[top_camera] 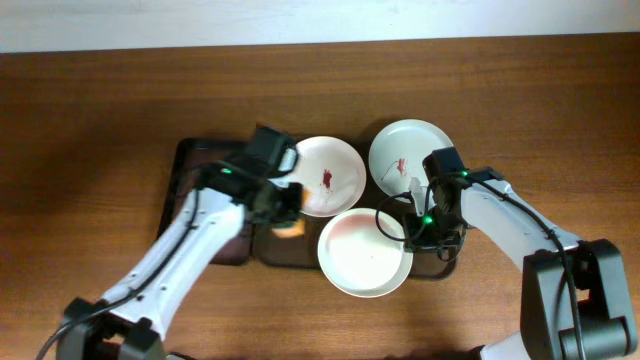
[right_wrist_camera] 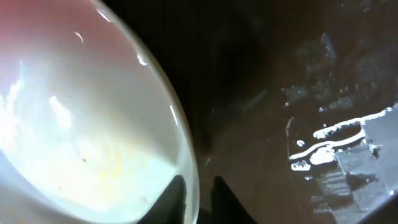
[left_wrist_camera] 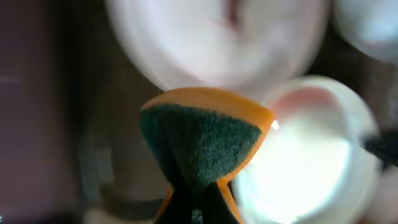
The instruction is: Clean dirty plates on tray and stack at the side
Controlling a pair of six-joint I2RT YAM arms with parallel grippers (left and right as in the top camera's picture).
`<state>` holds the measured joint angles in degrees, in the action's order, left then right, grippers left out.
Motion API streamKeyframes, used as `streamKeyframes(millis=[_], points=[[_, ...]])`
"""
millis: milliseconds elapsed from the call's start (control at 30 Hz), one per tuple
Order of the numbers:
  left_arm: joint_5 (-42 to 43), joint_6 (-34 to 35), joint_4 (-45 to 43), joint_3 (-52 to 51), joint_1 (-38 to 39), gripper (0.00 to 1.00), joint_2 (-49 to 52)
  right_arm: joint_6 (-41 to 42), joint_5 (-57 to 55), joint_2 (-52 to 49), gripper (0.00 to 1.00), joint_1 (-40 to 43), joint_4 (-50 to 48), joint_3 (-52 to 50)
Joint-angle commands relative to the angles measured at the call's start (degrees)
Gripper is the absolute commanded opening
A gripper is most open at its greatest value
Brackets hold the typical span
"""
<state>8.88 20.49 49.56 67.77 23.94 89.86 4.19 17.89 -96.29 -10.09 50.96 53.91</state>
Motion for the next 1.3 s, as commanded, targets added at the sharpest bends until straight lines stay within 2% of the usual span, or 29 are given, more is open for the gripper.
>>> streamKeyframes(millis=[0,133,300,500,733,867,900,1033,1167,1267], points=[[-6.05,-1.33,0.92,-0.20,-7.37,0.00,-1.07,-0.33,-0.48,-0.57,0.04,-0.46,0.46,0.63],[-10.88,-1.31,0.87,-0.28,-13.70,0.00,-0.31,-0.31,-0.33,-0.57,0.04,-0.46,0.79,0.63],[-10.84,-1.31,0.92,-0.28,-15.02,0.00,2.23,-0.26,-1.90,4.68,0.04,-0.42,1.68,3.06],[-10.82,-1.29,1.07,-0.28,-15.02,0.00,2.89,0.76,-13.81,15.52,0.04,-0.42,0.24,5.33],[-10.82,-1.29,1.07,-0.28,-15.02,0.00,2.89,1.25,-25.64,19.52,0.04,-1.57,-2.38,6.38],[-14.38,-1.33,1.07,-0.35,-15.02,0.00,3.19,1.53,-41.86,19.61,0.04,-8.22,-2.43,7.43],[-16.85,-3.37,0.81,-0.72,-15.02,0.00,3.37,2.51,-48.00,19.61,0.04,-11.63,-2.54,7.45],[-17.77,-12.13,-2.47,-2.40,-15.02,0.00,6.25,2.49,-59.47,19.61,0.04,-20.46,-5.44,7.45],[-17.73,-13.55,-6.36,-3.04,-15.02,0.00,11.10,2.05,-69.99,19.61,0.04,-27.87,-7.93,7.45],[-17.73,-19.91,-9.49,-3.06,-15.02,0.00,15.10,2.08,-76.96,19.61,0.04,-31.56,-8.44,7.45]])
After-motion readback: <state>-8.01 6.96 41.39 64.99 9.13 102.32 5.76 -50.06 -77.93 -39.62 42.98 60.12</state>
